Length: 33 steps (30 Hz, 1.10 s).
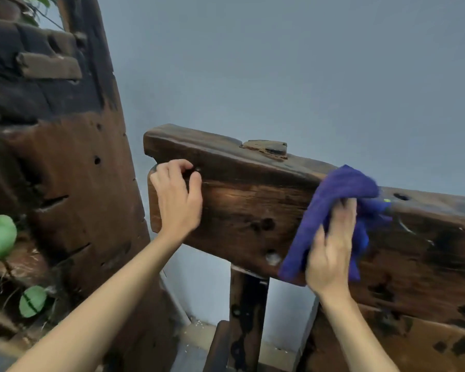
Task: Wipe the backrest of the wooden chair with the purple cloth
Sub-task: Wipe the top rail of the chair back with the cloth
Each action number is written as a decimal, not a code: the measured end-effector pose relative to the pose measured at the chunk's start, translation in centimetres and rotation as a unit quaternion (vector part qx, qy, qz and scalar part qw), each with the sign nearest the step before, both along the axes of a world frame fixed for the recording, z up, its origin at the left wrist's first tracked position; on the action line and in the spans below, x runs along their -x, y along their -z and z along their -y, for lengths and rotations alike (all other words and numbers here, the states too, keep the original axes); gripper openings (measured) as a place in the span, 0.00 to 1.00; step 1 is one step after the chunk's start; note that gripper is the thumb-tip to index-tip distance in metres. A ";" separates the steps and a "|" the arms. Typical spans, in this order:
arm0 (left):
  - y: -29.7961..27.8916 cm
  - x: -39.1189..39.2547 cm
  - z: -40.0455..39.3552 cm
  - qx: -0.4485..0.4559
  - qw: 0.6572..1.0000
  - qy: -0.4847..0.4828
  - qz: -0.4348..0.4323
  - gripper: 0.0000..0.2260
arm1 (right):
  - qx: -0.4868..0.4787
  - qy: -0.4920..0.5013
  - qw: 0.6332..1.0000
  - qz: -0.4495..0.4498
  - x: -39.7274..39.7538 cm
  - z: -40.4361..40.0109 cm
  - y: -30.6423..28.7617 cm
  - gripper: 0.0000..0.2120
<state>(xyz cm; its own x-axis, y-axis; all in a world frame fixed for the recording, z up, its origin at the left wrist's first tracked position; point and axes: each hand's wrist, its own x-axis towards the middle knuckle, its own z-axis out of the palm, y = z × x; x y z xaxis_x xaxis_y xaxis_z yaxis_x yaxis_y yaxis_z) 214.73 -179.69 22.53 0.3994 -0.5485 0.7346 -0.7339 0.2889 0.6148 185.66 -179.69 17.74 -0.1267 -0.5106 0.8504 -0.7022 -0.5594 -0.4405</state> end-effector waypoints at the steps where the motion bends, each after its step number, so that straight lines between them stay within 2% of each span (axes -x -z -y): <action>1: 0.2 -1.6 0.4 -0.018 0.998 -0.034 -0.042 0.13 | 0.012 0.011 0.999 -0.050 -2.0 -0.4 0.5 0.22; 3: 0.8 -4.5 1.2 -0.076 0.988 -0.088 -0.105 0.15 | -0.016 0.075 0.987 -0.138 -7.4 -0.2 3.7 0.20; 5: 1.8 -6.9 2.0 -0.159 0.973 -0.045 -0.162 0.22 | -0.032 0.110 0.979 -0.168 -10.4 0.7 6.4 0.15; 6: 2.1 -7.7 2.4 -0.192 0.953 0.030 -0.234 0.26 | -0.043 0.111 0.977 -0.178 -11.2 1.5 6.6 0.14; 7: 2.4 -8.3 2.5 -0.216 0.911 0.117 -0.331 0.29 | -0.032 0.108 0.974 -0.198 -12.2 2.3 7.0 0.14; 8: 2.8 -8.9 2.5 -0.228 0.864 0.180 -0.410 0.32 | -0.019 0.086 0.964 -0.251 -13.7 2.6 7.6 0.14; 9: 3.1 -9.7 2.4 -0.230 0.839 0.213 -0.444 0.33 | -0.018 0.053 0.947 -0.315 -15.7 2.8 8.4 0.16; 13: 3.5 -13.2 2.2 -0.238 0.821 0.226 -0.467 0.40 | 0.012 -0.037 0.909 -0.415 -21.6 3.2 7.8 0.18; 16: 3.9 -16.1 2.8 -0.245 0.806 0.235 -0.484 0.43 | 0.075 -0.064 0.846 -0.523 -26.2 3.9 5.8 0.22; 18: 4.6 -17.2 3.7 -0.213 0.790 0.239 -0.523 0.42 | 0.098 -0.040 0.812 -0.574 -29.4 4.3 3.3 0.20; 20: 5.0 -18.2 4.7 -0.197 0.793 0.238 -0.524 0.38 | 0.058 0.049 0.745 -0.662 -32.6 4.1 0.7 0.13; 22: 5.5 -19.2 5.7 -0.195 0.815 0.240 -0.490 0.38 | -0.022 0.119 0.650 -0.750 -35.2 3.8 -1.1 0.14; 23: 5.7 -19.6 6.3 -0.195 0.815 0.252 -0.485 0.38 | -0.064 0.144 0.620 -0.768 -36.4 3.9 -2.4 0.14; 26: 5.3 -20.0 7.5 -0.216 0.801 0.303 -0.468 0.38 | -0.170 0.201 0.635 -0.726 -39.3 6.1 -6.4 0.13; 27: 5.1 -20.0 7.5 -0.222 0.799 0.318 -0.460 0.38 | -0.203 0.215 0.627 -0.721 -40.0 6.4 -7.1 0.11; 28: 4.9 -19.8 7.4 -0.222 0.797 0.328 -0.456 0.38 | -0.229 0.221 0.609 -0.727 -40.4 7.1 -7.7 0.10; 30: 4.6 -19.7 7.4 -0.208 0.797 0.337 -0.456 0.37 | -0.258 0.266 0.537 -0.758 -41.1 8.0 -8.1 0.10; 31: 4.4 -19.7 7.4 -0.201 0.801 0.337 -0.451 0.36 | -0.255 0.254 0.533 -0.766 -40.8 8.4 -7.9 0.10; 32: 4.1 -19.9 7.4 -0.196 0.807 0.337 -0.443 0.36 | -0.274 0.180 0.547 -0.770 -40.8 8.8 -7.5 0.11; 33: 3.7 -20.1 7.5 -0.189 0.813 0.335 -0.437 0.35 | -0.311 0.062 0.556 -0.768 -40.9 9.1 -7.4 0.14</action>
